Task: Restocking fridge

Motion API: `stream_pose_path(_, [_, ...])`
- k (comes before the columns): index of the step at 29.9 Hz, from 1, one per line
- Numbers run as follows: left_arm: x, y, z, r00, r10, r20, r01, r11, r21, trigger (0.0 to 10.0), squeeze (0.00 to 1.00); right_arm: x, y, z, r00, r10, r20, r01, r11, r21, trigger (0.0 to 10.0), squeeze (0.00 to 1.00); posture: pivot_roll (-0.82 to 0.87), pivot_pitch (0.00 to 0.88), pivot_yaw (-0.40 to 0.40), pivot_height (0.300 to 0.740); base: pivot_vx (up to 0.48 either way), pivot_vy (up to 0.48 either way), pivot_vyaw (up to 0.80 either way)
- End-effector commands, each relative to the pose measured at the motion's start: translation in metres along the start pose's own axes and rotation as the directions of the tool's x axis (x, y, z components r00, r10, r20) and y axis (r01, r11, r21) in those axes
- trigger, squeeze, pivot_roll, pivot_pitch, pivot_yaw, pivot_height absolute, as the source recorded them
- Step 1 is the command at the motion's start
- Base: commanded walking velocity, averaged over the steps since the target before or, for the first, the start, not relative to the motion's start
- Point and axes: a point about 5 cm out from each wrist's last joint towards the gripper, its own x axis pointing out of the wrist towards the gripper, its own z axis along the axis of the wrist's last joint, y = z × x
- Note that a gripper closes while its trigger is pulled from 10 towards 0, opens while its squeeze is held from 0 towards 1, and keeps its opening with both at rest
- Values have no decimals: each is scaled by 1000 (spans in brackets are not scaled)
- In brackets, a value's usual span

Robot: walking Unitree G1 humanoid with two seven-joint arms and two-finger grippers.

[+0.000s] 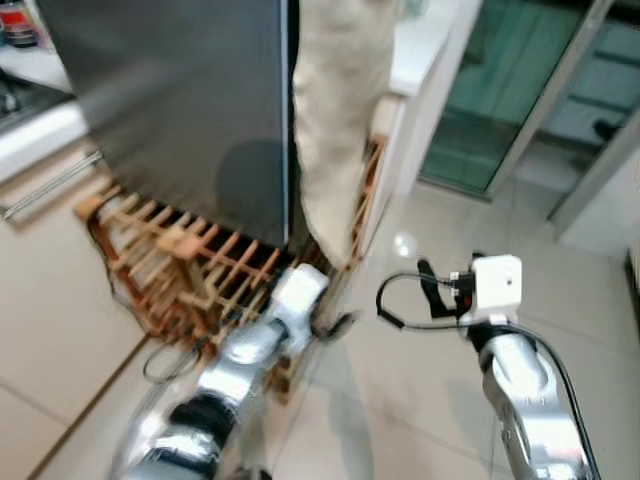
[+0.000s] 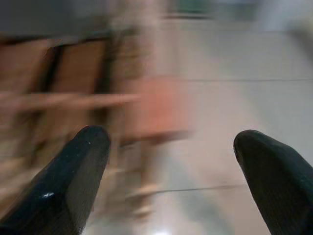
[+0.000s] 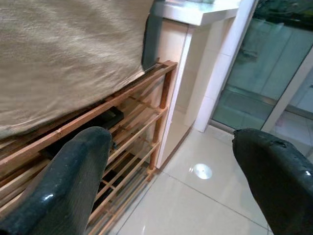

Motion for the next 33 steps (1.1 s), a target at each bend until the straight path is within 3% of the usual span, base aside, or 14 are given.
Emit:
stream_pose_path(1, [3, 1, 23, 993, 67, 101, -65, 998, -26, 10000, 0, 5, 4, 3, 1000, 28, 6, -28, 1000, -2, 10000, 0, -69, 0, -53, 740, 0, 0, 0])
stream_pose_path(3, [0, 10, 49, 961, 152, 230, -137, 987, -79, 10000, 0, 9, 4, 5, 999, 32, 12, -32, 999, -5, 10000, 0, -66, 0, -56, 740, 0, 0, 0])
stream_pose_path(6, [-4, 10, 96, 891, 179, 417, -128, 981, -148, 10000, 0, 14, 2, 12, 999, 23, 35, -23, 1000, -7, 10000, 0, -71, 0, -59, 740, 0, 0, 0])
stream_pose_path(11, [-8, -11, 156, 799, 112, 590, -16, 986, -166, 10000, 0, 20, -2, 22, 997, 8, 74, -7, 1000, -7, 10000, 0, -88, 0, -55, 740, 0, 0, 0])
stream_pose_path(13, [-7, -16, 162, 793, 95, 602, 2, 987, -159, 10000, 0, 21, -2, 22, 997, 5, 77, -4, 1000, -7, 10000, 0, -89, 0, -54, 740, 0, 0, 0])
stream_pose_path(14, [2, -28, 173, 790, 84, 607, 12, 988, -152, 10000, 0, 23, -4, 23, 997, -2, 79, 3, 1000, -8, 10000, 0, -100, 0, -51, 740, 0, 0, 0])
stream_pose_path(16, [8, -36, 179, 794, 83, 602, 11, 988, -152, 10000, 0, 24, -4, 23, 997, -7, 81, 8, 1000, -10, 10000, 0, -109, 0, -48, 740, 0, 0, 0])
stream_pose_path(22, [20, -43, 185, 817, 90, 569, 0, 988, -155, 10000, 0, 24, -7, 25, 996, -19, 88, 20, 1000, -13, 10000, 0, -128, 0, -42, 740, 0, 0, 0])
stream_pose_path(25, [23, -42, 187, 823, 114, 557, -30, 987, -157, 10000, 0, 24, -7, 25, 996, -20, 88, 21, 1000, -14, 10000, 0, -138, 0, -40, 740, 0, 0, 0])
stream_pose_path(27, [28, -34, 193, 825, 182, 535, -102, 979, -176, 10000, 0, 23, -6, 24, 996, -20, 88, 21, 1000, -16, 10000, 0, -146, 0, -38, 740, 0, 0, 0])
stream_pose_path(33, [28, -20, 196, 812, 272, 516, -195, 961, -198, 10000, 0, 22, -7, 22, 996, -24, 81, 26, 999, -20, 10000, 0, -156, 0, -30, 740, 0, 0, 0])
